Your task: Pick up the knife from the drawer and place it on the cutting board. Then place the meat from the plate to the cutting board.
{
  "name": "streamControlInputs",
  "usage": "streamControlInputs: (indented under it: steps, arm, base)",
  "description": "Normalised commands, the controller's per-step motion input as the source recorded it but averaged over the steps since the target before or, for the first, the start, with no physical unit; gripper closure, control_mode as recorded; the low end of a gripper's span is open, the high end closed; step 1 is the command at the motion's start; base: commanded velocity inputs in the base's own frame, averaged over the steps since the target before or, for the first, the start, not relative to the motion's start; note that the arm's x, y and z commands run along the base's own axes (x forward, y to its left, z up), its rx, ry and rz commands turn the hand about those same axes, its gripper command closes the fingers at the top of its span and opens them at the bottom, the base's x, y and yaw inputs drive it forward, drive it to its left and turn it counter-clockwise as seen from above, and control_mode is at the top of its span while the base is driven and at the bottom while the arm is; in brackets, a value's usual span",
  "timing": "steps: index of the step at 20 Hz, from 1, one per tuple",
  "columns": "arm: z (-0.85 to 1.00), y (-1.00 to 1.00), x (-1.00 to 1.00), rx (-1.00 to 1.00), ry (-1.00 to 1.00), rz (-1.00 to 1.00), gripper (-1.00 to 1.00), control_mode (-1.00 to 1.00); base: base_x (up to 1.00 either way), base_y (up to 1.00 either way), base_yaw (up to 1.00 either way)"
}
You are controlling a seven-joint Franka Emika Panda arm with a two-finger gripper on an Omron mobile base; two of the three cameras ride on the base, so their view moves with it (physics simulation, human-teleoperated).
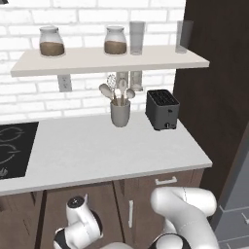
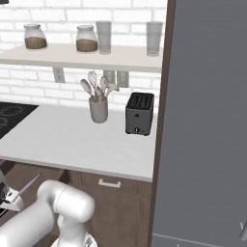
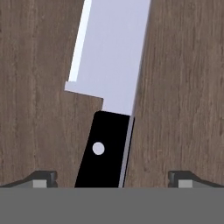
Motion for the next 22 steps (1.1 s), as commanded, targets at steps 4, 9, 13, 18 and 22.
streamControlInputs:
  steps: [4,9,13,18,22]
  arm:
    - [-0.13,0.0,0.0,0.0,0.0,0.0,-1.0,-1.0]
    - [-0.11,0.0,0.0,0.0,0.0,0.0,1.0,-1.0]
    - [0.0,0.0,0.0,0.0,0.0,0.0,1.0,-1.0]
    - [0.0,0.0,0.0,0.0,0.0,0.0,1.0,-1.0]
    - [0.24,0.0,-0.03,0.0,-0.02,0.0,1.0,-1.0]
  base:
    - [0.0,0.0,0.0]
    - [0.0,0.0,0.0]
    - [0.0,0.0,0.0]
    - [0.0,0.0,0.0]
    - [0.0,0.0,0.0]
